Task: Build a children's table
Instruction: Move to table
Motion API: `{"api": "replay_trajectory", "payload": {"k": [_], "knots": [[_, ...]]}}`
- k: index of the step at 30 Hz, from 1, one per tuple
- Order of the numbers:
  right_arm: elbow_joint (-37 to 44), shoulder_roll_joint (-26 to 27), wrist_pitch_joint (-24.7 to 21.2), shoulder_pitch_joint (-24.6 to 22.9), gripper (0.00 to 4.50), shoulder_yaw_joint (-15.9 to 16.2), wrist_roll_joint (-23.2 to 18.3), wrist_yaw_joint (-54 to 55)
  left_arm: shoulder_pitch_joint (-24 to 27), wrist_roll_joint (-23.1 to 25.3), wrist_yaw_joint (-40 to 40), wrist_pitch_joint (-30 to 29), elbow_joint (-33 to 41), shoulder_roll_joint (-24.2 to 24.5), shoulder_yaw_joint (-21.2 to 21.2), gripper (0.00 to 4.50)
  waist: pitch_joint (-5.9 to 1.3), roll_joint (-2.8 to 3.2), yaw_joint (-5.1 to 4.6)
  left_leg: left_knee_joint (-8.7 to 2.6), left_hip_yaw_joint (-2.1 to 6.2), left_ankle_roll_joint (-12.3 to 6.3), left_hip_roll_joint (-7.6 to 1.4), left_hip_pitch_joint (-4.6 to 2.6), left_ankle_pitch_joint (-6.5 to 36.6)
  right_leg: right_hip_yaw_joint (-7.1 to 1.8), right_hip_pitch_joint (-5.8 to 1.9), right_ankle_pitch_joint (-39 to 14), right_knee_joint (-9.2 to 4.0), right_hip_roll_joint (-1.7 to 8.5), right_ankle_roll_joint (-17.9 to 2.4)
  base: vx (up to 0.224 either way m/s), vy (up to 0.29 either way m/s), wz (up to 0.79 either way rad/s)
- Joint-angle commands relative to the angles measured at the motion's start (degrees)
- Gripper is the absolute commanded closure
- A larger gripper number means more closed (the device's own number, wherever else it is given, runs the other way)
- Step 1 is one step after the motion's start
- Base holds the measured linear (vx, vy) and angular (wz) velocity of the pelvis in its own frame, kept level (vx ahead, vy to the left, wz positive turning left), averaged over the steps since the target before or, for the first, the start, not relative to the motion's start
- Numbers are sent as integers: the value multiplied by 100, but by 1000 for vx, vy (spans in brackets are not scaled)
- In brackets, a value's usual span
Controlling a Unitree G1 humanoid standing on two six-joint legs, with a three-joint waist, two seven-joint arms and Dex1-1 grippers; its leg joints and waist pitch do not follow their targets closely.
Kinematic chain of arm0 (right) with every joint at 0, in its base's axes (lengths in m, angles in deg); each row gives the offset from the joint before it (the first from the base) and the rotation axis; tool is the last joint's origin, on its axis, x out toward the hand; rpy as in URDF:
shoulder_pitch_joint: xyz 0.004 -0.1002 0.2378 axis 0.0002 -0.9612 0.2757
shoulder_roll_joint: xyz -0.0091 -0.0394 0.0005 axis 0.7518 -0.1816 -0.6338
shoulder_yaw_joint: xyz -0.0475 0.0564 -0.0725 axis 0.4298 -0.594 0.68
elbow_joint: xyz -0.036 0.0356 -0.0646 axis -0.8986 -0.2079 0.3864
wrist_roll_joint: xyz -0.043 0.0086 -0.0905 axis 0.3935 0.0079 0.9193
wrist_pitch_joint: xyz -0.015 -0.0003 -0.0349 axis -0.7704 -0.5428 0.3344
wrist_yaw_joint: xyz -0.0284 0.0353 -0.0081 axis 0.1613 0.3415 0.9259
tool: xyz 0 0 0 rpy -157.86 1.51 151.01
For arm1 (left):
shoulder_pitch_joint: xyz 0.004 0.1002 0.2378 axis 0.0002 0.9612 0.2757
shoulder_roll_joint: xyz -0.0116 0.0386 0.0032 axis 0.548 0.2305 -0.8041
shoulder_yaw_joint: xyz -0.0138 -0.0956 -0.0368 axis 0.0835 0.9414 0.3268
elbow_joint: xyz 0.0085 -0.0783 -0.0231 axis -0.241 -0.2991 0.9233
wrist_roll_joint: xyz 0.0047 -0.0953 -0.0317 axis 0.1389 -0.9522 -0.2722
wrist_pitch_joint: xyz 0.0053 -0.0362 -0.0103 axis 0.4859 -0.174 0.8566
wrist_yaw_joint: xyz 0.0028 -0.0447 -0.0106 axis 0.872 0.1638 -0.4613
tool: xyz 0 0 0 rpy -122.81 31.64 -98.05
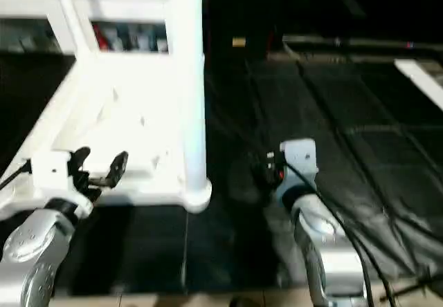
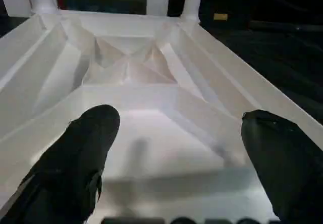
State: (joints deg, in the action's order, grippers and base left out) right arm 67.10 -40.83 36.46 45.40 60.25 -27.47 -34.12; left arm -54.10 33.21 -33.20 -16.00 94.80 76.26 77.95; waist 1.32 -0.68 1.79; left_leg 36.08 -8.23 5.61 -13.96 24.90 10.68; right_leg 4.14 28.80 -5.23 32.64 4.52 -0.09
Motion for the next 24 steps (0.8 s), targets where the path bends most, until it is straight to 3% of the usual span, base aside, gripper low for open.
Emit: {"api": "replay_trajectory", "payload": {"k": [1, 2, 3, 4, 5, 6, 7, 8, 9, 10, 11, 13, 16, 17, 18, 20, 23, 24], "knots": [[-49, -46, -107, 28, 0, 18, 15, -5, 77, 76, 49, -28, 194, 12, -46, 4, -219, 42, -128, -338, -211, -530, 244, -320, 2521, 304, -317, -4149, -638, -114, -109, -134, 46, -12], [-57, -47, -107, 35, 0, 18, 13, -6, 93, 74, 58, -24, 206, 22, -52, 4, -139, 79, -202, -367, -149, -298, 214, -411, 3128, 446, -269, -4634, -766, -164, 327, -134, 46, -12], [-63, -50, -101, 40, 0, 25, 15, -6, 112, 66, 69, -22, 218, 37, -57, 4, -24, 147, -245, -789, 16, -226, -96, -285, 4180, 631, -609, -4169, -480, -224, 627, -162, 18, -15], [-68, -52, -98, 45, 0, 29, 12, -7, 131, 65, 78, -18, 224, 52, -61, 4, 134, 183, 266, -1318, -137, -206, -481, 182, 4987, 314, -1014, -2220, 1071, -35, -95, -138, -56, 1], [-59, -23, -44, 37, 0, 0, -56, -26, 181, 107, 73, -6, 235, 97, -71, 4, 127, 194, 387, -1280, -334, -366, -488, -31, 4905, -26, -974, -2332, 1276, 23, -87, -138, -56, 1], [-60, -47, 65, 25, 0, 8, -41, -50, 229, 142, 62, 4, 239, 130, -75, 4, 36, 62, 421, -967, -335, -153, -441, -158, 4434, -405, -1013, -3400, 1214, 155, 186, -47, -135, 0], [-60, -47, 65, 25, 0, 8, -41, -50, 229, 142, 62, 4, 239, 130, -75, 4, 58, -156, 418, 201, -260, 292, 177, -706, 2765, -576, -171, -6546, -430, 643, 735, -94, -102, -14], [-63, -67, 131, 17, 0, 17, -22, -65, 253, 157, 55, 9, 241, 145, -75, 4, 68, -275, 350, 459, -217, 199, 209, -539, 1990, -682, -147, -7226, -522, 702, 894, -94, -102, -14], [-59, -209, 183, 4, 0, 70, 5, -215, 279, 153, 74, -44, 228, 156, -30, 4, -37, -224, 432, 169, -60, 253, 148, -270, 1126, -700, -539, -6594, -311, 674, 713, -82, -16, -9], [-59, -258, 197, 2, 0, 84, 33, -243, 282, 143, 80, -43, 218, 154, -6, 4, -54, -195, 488, -156, -71, 405, 159, -284, 1084, -515, -564, -5296, -162, 352, 593, 0, 0, 0], [-64, -303, 199, 7, 0, 72, 33, -278, 284, 131, 88, -18, 199, 153, 33, 4, -51, -117, 480, -289, -83, 448, 199, -364, 1334, -424, -563, -4478, -123, 195, 433, 0, 0, 0], [-74, -320, 141, 42, 0, 9, -119, -408, 255, 136, 226, 53, 143, 110, 163, 4, -49, -14, 425, -448, -70, 453, 186, -382, 1552, -354, -652, -3964, -153, 156, 176, -88, 27, 3], [-86, -310, 127, 82, 0, -44, -295, -555, 240, 181, 384, 147, 105, 76, 270, 4, -44, 34, 342, -604, 4, 445, 152, -407, 1955, -281, -764, -3721, -248, 160, 11, -71, 65, -7], [-118, -256, 112, 156, 0, -159, -504, -652, 264, 262, 519, 314, 45, 71, 351, 4, -28, 50, 285, -680, 16, 381, 141, -461, 2202, -246, -791, -3563, -325, 164, -74, -64, 82, -9], [-147, -317, 90, 188, 0, -154, -542, -740, 332, 314, 561, 475, 2, 60, 379, 4, -21, 25, 255, -696, 16, 352, 153, -456, 2255, -221, -823, -3575, -348, 162, -70, -60, 89, -12], [-176, -423, 104, 211, 0, -104, -524, -853, 405, 350, 595, 672, -41, 35, 412, 4, 3, 57, 221, -761, 45, 325, 137, -470, 2483, -175, -871, -3634, -407, 188, -79, -61, 95, -18], [-277, -921, 416, 231, 0, 220, -290, -1349, 590, 357, 694, 1271, -149, -117, 591, 4, 48, 114, 158, -865, 74, 314, 81, -560, 3356, 1, -946, -3644, -492, 176, -50, -57, 88, -13], [-255, -1053, 378, 210, 0, 273, -407, -1639, 660, 392, 786, 1412, -176, -167, 667, 4, 100, 134, 102, -995, 59, 290, 23, -574, 3950, 177, -1012, -3570, -475, 120, -34, -62, 74, -7]]}}
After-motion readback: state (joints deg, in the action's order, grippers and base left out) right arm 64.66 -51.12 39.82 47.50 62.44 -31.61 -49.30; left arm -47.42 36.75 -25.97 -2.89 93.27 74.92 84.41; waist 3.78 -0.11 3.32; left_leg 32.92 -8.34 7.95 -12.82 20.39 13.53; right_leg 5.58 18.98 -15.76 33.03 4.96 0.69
